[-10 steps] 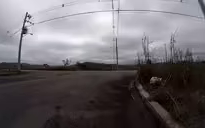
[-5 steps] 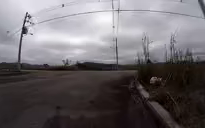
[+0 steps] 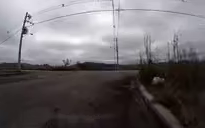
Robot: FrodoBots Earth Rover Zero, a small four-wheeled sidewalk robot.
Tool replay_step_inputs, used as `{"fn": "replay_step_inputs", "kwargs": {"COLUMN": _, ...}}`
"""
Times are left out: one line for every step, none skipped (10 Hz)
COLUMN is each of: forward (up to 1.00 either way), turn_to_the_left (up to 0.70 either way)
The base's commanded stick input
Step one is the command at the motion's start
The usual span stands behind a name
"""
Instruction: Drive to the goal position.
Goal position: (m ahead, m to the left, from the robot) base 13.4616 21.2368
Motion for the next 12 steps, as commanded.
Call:
{"fn": "replay_step_inputs", "kwargs": {"forward": 0.70, "turn_to_the_left": 0.00}}
{"fn": "replay_step_inputs", "kwargs": {"forward": 0.70, "turn_to_the_left": 0.00}}
{"fn": "replay_step_inputs", "kwargs": {"forward": 0.70, "turn_to_the_left": 0.00}}
{"fn": "replay_step_inputs", "kwargs": {"forward": 0.70, "turn_to_the_left": 0.00}}
{"fn": "replay_step_inputs", "kwargs": {"forward": 0.70, "turn_to_the_left": 0.00}}
{"fn": "replay_step_inputs", "kwargs": {"forward": 0.70, "turn_to_the_left": 0.00}}
{"fn": "replay_step_inputs", "kwargs": {"forward": 0.70, "turn_to_the_left": 0.00}}
{"fn": "replay_step_inputs", "kwargs": {"forward": 0.70, "turn_to_the_left": 0.00}}
{"fn": "replay_step_inputs", "kwargs": {"forward": 0.70, "turn_to_the_left": 0.00}}
{"fn": "replay_step_inputs", "kwargs": {"forward": 0.70, "turn_to_the_left": 0.00}}
{"fn": "replay_step_inputs", "kwargs": {"forward": 0.70, "turn_to_the_left": 0.00}}
{"fn": "replay_step_inputs", "kwargs": {"forward": 0.70, "turn_to_the_left": 0.00}}
